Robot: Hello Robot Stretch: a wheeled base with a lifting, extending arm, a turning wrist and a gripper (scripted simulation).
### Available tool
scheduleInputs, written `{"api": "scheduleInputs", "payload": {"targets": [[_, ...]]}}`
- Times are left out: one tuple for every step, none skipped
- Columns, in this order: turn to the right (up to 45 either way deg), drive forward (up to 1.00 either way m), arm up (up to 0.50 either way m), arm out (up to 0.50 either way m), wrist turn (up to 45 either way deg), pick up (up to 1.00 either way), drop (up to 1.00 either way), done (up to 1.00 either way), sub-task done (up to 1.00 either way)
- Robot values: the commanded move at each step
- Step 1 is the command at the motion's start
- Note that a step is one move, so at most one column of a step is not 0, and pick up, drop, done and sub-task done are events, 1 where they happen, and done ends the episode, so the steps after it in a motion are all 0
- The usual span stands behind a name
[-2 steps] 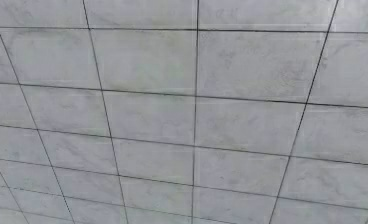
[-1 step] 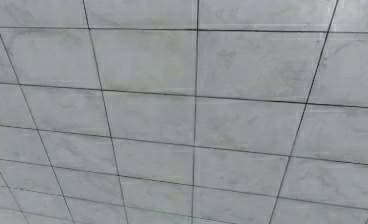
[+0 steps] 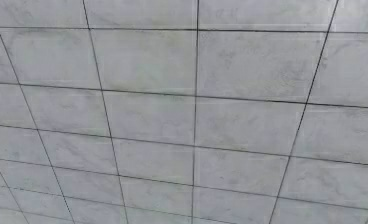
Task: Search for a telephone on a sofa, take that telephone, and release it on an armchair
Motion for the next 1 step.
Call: {"api": "scheduleInputs", "payload": {"targets": [[0.0,0.00,0.00,-0.08,0.0,0.00,0.00,0.00,0.00]]}}
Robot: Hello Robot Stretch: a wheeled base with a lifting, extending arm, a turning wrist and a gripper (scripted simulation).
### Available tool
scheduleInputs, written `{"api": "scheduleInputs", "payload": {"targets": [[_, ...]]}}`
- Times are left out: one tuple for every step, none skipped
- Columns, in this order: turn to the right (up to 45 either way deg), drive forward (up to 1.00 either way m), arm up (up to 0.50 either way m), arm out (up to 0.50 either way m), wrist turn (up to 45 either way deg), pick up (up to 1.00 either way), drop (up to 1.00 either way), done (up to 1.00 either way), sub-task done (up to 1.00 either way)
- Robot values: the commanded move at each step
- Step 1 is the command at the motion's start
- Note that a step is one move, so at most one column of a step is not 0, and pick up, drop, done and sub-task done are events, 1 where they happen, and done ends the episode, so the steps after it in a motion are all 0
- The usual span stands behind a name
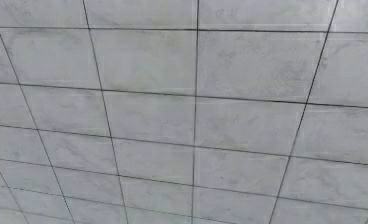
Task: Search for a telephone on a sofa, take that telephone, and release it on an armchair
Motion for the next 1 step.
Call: {"api": "scheduleInputs", "payload": {"targets": [[0.0,0.00,0.00,0.00,0.0,0.00,0.00,1.00,0.00]]}}
